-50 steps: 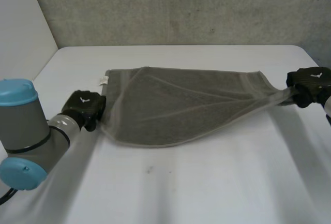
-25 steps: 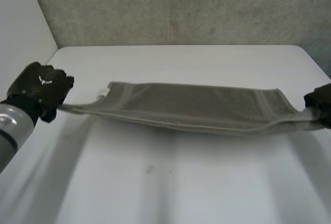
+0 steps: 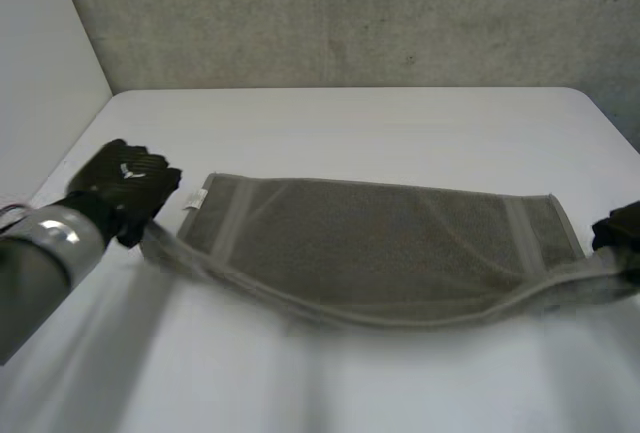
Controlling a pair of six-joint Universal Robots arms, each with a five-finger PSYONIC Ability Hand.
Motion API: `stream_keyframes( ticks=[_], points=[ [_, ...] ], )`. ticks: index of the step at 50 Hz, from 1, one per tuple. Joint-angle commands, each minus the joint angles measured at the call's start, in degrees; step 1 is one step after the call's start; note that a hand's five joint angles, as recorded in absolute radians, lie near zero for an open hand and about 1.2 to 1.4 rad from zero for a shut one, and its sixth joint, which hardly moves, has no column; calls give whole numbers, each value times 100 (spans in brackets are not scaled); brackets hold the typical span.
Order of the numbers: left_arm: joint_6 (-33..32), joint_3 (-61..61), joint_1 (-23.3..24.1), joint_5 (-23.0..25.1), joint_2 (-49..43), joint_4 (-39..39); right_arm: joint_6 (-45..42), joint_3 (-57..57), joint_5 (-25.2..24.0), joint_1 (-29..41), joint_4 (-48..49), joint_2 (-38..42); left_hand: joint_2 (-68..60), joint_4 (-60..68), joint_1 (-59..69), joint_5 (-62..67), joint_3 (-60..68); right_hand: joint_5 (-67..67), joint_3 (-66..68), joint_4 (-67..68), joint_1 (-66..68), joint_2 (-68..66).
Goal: Fold the towel.
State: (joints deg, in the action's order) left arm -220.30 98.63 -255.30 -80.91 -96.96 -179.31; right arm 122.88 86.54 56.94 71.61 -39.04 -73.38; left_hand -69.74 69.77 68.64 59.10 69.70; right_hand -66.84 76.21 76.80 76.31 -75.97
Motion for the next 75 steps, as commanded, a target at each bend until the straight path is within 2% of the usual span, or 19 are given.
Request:
stream_keyframes(
  ticks=[1,5,11,16,29,30,31,32,33,34,41,48,54,61,65,72,73,74,75],
  points=[
    [109,-1651,297,-450,-2007,-210,1307,-1067,791,1029,1002,1254,-1026,1023,1136,1090,1030,-316,379,320,369,-403],
    [232,-2802,332,-759,-2931,-219,1817,-1621,1108,1241,1582,1799,-1026,1023,1136,1090,1030,-316,379,320,369,-403],
    [285,-3895,394,-830,-3725,-201,2328,-2133,1311,1532,1961,2231,-1026,1023,1136,1090,1030,-316,379,320,369,-403],
    [268,-5079,438,-1075,-4576,-148,2557,-2589,1802,1716,2400,2652,-1026,1023,1136,1090,1030,-316,379,320,369,-403],
    [259,-5987,464,-1129,-5298,80,2566,-3266,2303,1953,2489,3171,-1026,1023,1136,1090,1030,-316,379,320,369,-403],
    [259,-5987,508,-1120,-5307,63,2574,-3284,2391,1953,2489,3172,254,-257,-144,-190,-250,1227,-1164,-1222,-1173,1140],
    [259,-5987,508,-1120,-5307,63,2574,-3284,2392,1953,2489,3172,267,-270,-157,-203,-263,1242,-1179,-1238,-1189,1155],
    [285,-5987,560,-1155,-5307,45,2566,-3267,2453,1962,2498,3145,3964,-3967,-3854,-3900,-3960,5939,-5876,-5934,-5885,5851],
    [285,-5987,561,-1155,-5307,45,2566,-3266,2454,1962,2498,3145,4001,-4004,-3891,-3937,-3997,5985,-5923,-5981,-5932,5898],
    [285,-5987,604,-1155,-5298,28,2548,-3292,2549,1971,2480,3137,5974,-5977,-5864,-5910,-5970,6684,-6621,-6680,-6631,6597],
    [399,-5987,684,-1181,-5088,-25,2662,-3047,2559,1962,2586,2635,5974,-5977,-5864,-5910,-5970,6684,-6621,-6680,-6631,6597],
    [680,-5681,684,-1234,-4658,27,2785,-1960,2472,1901,3155,1618,5974,-5977,-5864,-5910,-5970,6684,-6621,-6680,-6631,6597],
    [1111,-4654,649,-1217,-3920,45,2663,-747,1928,1883,3473,905,5974,-5977,-5864,-5910,-5970,6684,-6621,-6680,-6631,6597],
    [1489,-3517,631,-1173,-3250,-184,2249,214,1601,1576,3526,746,5974,-5977,-5864,-5910,-5970,6676,-6613,-6671,-6622,6588],
    [1656,-2922,631,-1173,-2917,-508,1942,512,1601,1514,3596,842,5974,-5977,-5864,-5910,-5970,5117,-5054,-5113,-5064,5030],
    [1762,-2639,640,-1199,-2741,-816,1889,531,1592,1479,3930,1317,5952,-5956,-5842,-5889,-5948,3631,-3568,-3627,-3578,3544],
    [1797,-2621,649,-1208,-2706,-825,1880,496,1618,1470,3948,1413,5952,-5956,-5842,-5889,-5948,2798,-2735,-2794,-2745,2711],
    [1797,-2621,649,-1208,-2705,-825,1880,495,1619,1470,3948,1414,5952,-5956,-5842,-5889,-5948,2790,-2727,-2786,-2737,2703],
    [1867,-2595,649,-1208,-2688,-825,1863,452,1662,1461,3974,1501,5952,-5956,-5842,-5889,-5948,1524,-1461,-1520,-1471,1437]
  ],
)
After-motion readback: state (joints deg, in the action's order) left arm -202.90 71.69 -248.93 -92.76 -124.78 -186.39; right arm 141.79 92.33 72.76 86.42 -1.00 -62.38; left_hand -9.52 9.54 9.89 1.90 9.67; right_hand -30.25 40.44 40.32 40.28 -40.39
